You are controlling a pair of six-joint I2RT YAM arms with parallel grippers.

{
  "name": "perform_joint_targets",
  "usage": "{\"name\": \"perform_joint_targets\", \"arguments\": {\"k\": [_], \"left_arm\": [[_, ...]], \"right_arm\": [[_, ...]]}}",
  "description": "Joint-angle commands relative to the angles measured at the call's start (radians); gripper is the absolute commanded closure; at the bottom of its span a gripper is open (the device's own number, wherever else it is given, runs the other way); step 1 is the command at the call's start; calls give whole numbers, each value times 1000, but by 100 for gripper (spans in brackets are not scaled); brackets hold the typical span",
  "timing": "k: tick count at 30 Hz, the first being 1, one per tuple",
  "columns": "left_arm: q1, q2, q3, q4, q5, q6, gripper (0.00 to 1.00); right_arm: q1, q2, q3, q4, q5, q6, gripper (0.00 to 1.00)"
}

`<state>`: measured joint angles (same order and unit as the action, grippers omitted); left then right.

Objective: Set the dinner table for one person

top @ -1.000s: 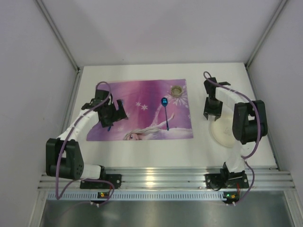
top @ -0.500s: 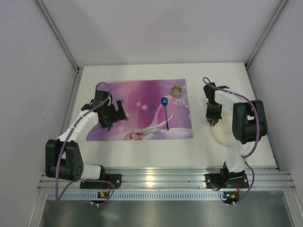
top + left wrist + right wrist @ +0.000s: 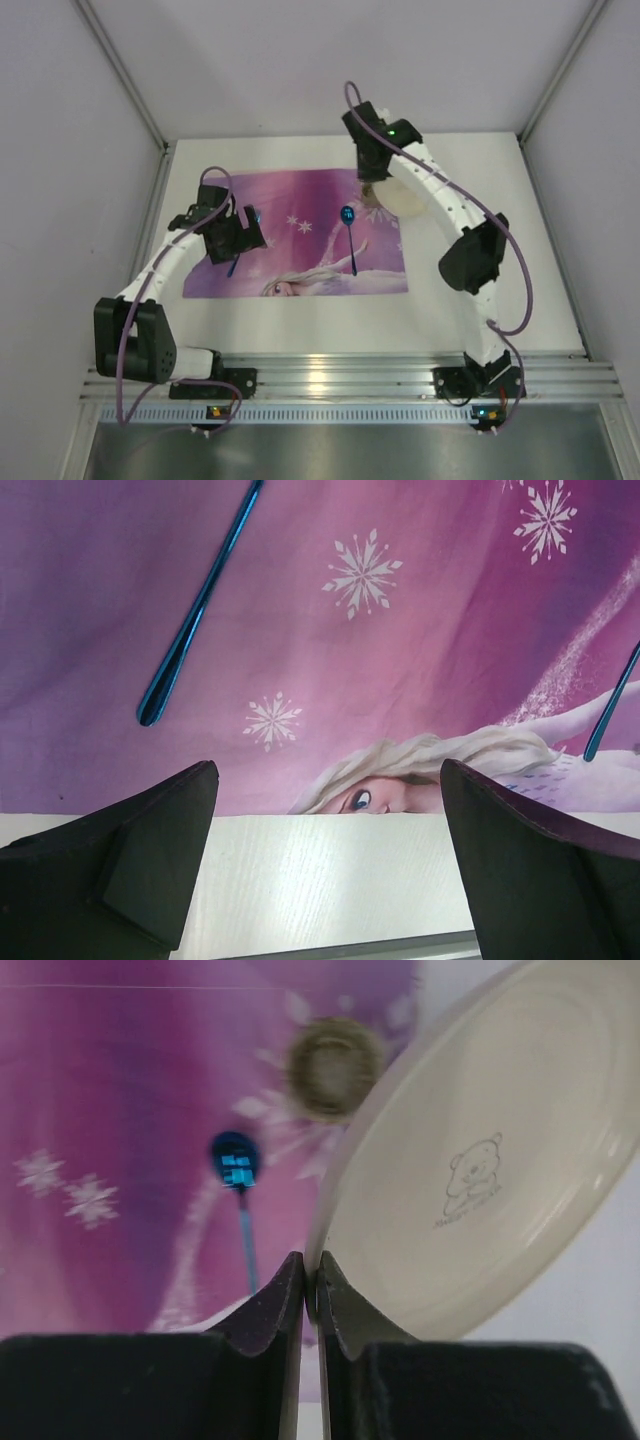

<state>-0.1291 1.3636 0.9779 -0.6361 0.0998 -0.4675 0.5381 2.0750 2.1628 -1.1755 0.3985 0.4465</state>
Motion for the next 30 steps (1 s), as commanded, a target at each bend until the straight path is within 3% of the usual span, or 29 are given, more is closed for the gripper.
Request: {"name": "perform_joint_targets", "arguments": {"k": [1, 5, 12, 26, 30], "left_arm": [[25, -63, 51, -45, -46, 21, 2], [45, -145, 42, -83, -80, 21, 2], [52, -247, -11, -163, -144, 6, 2], [52, -299, 14, -192, -137, 18, 2], [52, -310, 47, -217, -153, 26, 2]], "right_arm": [[164, 140, 277, -113, -114, -3, 100], [307, 194, 279, 37, -312, -81, 100], [396, 267, 359, 154, -429, -81, 100], [408, 384, 295, 304, -460, 12, 100], [405, 401, 243, 303, -451, 9, 94]]}}
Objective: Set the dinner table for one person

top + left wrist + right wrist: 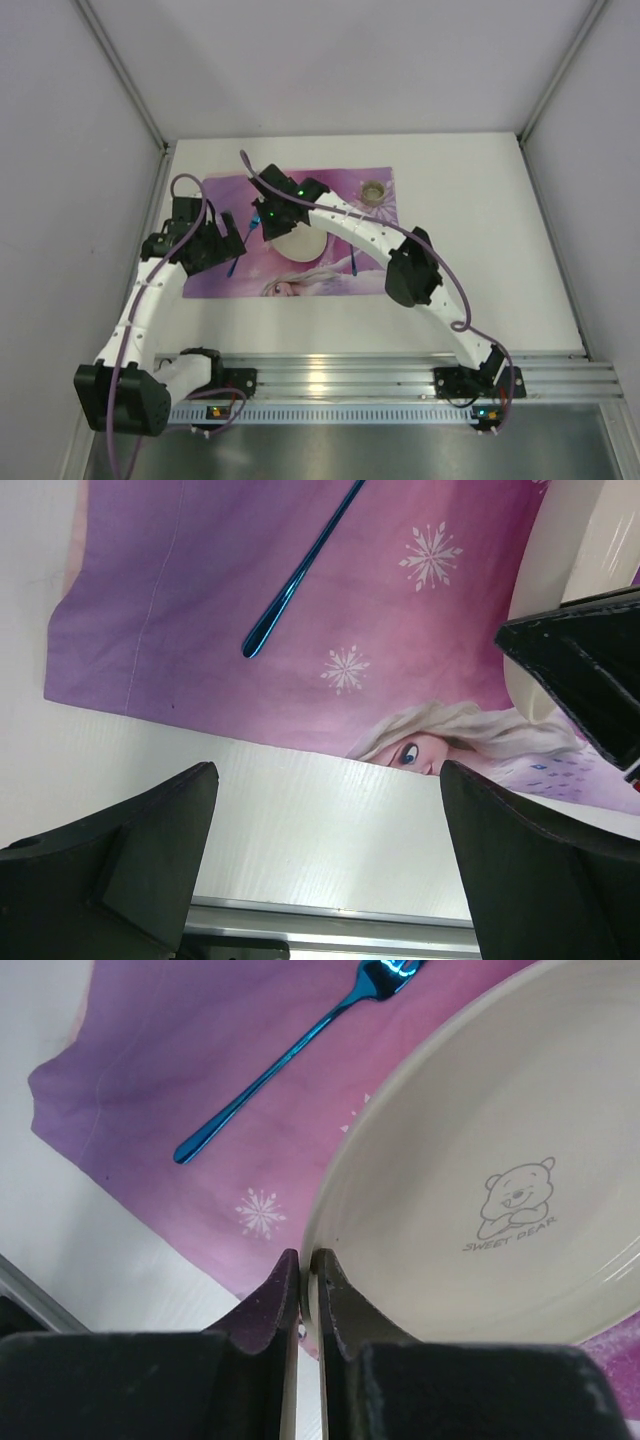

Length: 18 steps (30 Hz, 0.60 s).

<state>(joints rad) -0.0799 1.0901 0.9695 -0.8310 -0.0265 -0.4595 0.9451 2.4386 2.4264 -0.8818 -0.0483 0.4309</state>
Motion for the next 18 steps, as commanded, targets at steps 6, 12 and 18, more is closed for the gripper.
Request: {"name": "perform_joint_targets", "arguments": {"k": [6, 12, 18], "left_arm": [[3, -70, 51, -33, -44, 12, 2], [3, -62, 63, -28, -61, 8, 2], [3, -10, 103, 19, -122, 33, 2]], "right_arm": [[-19, 25, 0, 9, 10, 17, 58], [-34, -32, -17, 14, -27, 16, 9], [-54, -282, -146, 84, 28, -63, 0]]}}
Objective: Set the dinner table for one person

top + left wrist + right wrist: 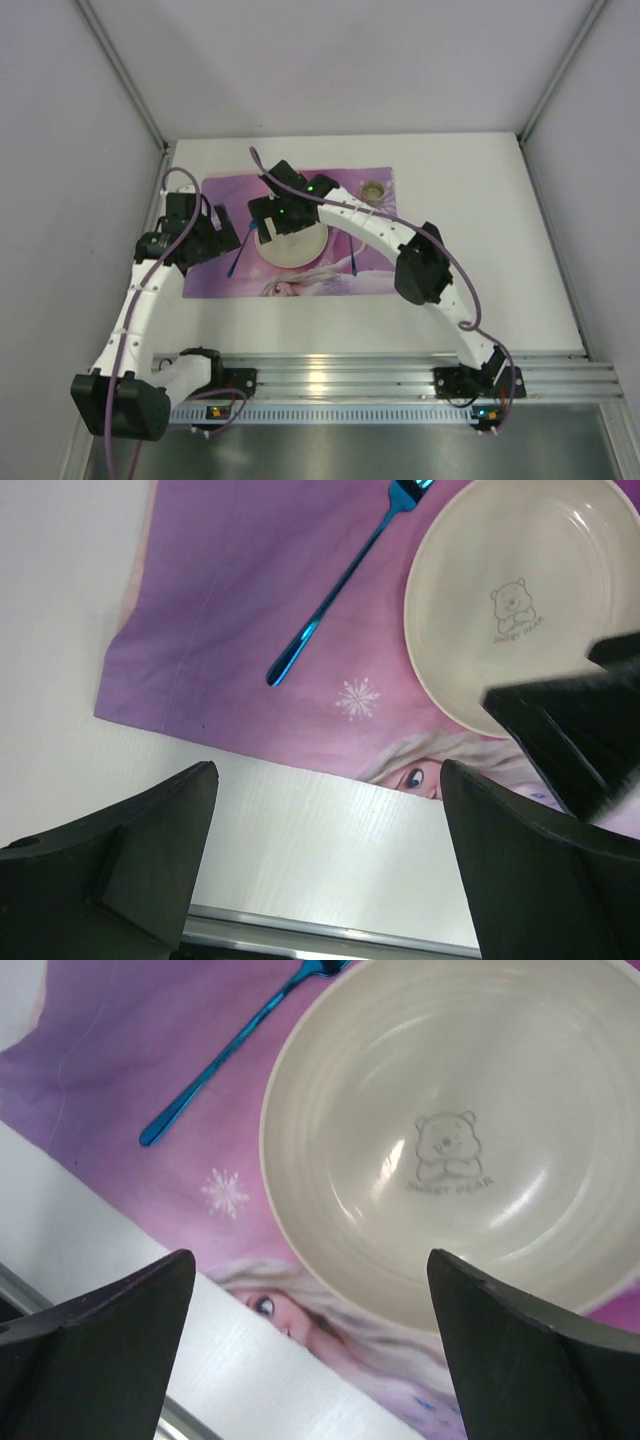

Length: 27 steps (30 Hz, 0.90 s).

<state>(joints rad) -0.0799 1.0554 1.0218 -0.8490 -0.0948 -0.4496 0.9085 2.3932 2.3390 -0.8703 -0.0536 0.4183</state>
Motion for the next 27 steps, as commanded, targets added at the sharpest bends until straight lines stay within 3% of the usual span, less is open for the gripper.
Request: {"name": "perform_joint_targets", "arguments": {"k": [1, 5, 8, 11, 14, 15, 18, 25, 27], "left_arm": [[3, 40, 60, 60, -80, 34, 2], [2, 135, 77, 143, -199, 127, 2], [0, 175, 48, 270, -293, 202, 1], [0, 207, -54, 449, -301, 236, 1], [2, 190, -204, 649, -289, 282, 1], [2, 187, -248, 818, -278, 302, 1], [12, 236, -402, 1084, -159, 374, 2], [60, 491, -440, 1387, 1, 362, 1], [103, 492, -518, 1608, 85, 368, 1]], "right_arm": [[-23, -288, -110, 94, 49, -71, 0], [-60, -584, -520, 250, 191, -121, 0], [-76, -825, -714, 355, 290, -151, 0], [-88, -1038, -997, 448, 333, -167, 0], [-92, -1212, -1172, 522, 371, -127, 0], [-95, -1288, -1211, 542, 373, -118, 0], [-103, -1408, -1342, 617, 388, -99, 0], [-105, -1526, -1486, 646, 610, -1, 0], [-105, -1546, -1520, 659, 699, 13, 0]]}}
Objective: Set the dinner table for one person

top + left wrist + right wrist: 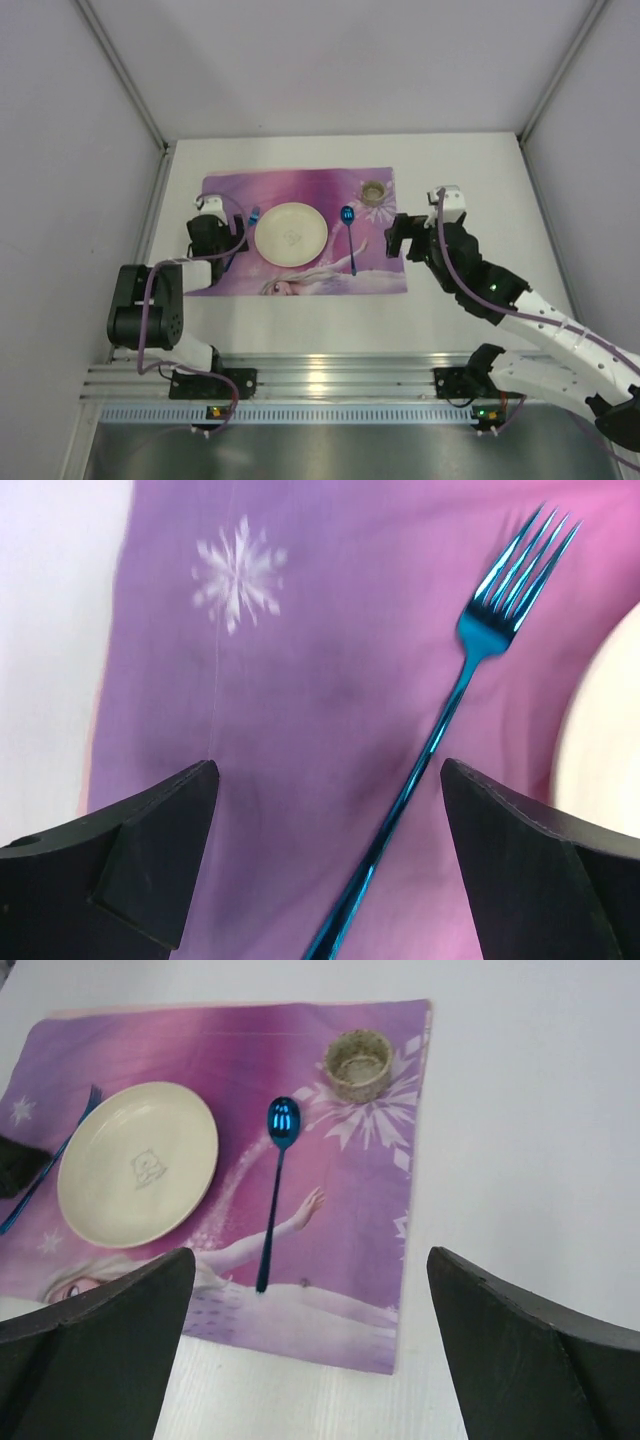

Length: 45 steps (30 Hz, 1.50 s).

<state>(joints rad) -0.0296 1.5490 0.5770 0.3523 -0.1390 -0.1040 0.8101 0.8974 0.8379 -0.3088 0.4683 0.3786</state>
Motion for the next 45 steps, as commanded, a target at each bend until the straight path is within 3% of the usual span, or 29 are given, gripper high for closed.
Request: {"name": "perform_joint_targets", "arguments": {"k": [1, 4, 6, 11, 14, 16, 19, 25, 28, 29, 31, 34, 37, 38, 40, 41, 43, 45], "left_arm": [[60, 6, -83, 424, 134, 21, 1], [86, 34, -120, 533, 240, 38, 1], [77, 26, -100, 455, 236, 41, 1], [43, 20, -115, 485, 159, 66, 1], [39, 2, -176, 586, 147, 55, 1], [33, 34, -314, 909, 119, 75, 2], [-7, 8, -261, 715, 81, 78, 2], [-7, 22, -258, 734, 38, 69, 2], [-7, 22, -259, 738, 38, 69, 2], [-6, 22, -259, 738, 38, 69, 2], [-6, 22, -259, 738, 39, 69, 2], [-6, 22, -258, 737, 39, 69, 2], [-6, 22, -258, 738, 41, 69, 2], [-6, 23, -258, 738, 41, 67, 2], [-6, 22, -259, 737, 39, 69, 2], [-6, 23, -258, 735, 39, 67, 2], [-6, 23, -258, 737, 39, 67, 2], [-6, 22, -258, 738, 41, 67, 1]], "right_arm": [[-6, -55, -31, 103, 202, 57, 0], [-6, -61, -88, 158, 266, 45, 0], [-8, -54, -131, 194, 297, 33, 0], [-9, -28, -187, 301, 351, -15, 0], [-11, -34, -229, 425, 375, -87, 0], [-14, -49, -272, 464, 375, -127, 0], [-22, -75, -307, 448, 365, -158, 0], [-116, -121, -437, 497, 418, -219, 0], [-301, -120, -546, 642, 221, -360, 0], [-343, -98, -572, 690, 78, -371, 0], [-444, -56, -637, 813, -11, -454, 0], [-562, 101, -654, 1051, -77, -440, 0], [-702, 285, -655, 1320, -334, -470, 0], [-727, 390, -651, 1429, -523, -515, 0], [-768, 499, -637, 1491, -507, -489, 0], [-773, 549, -667, 1692, -472, -444, 0], [-776, 527, -663, 1572, -371, -409, 0], [-775, 558, -658, 1591, -413, -432, 0]]}}
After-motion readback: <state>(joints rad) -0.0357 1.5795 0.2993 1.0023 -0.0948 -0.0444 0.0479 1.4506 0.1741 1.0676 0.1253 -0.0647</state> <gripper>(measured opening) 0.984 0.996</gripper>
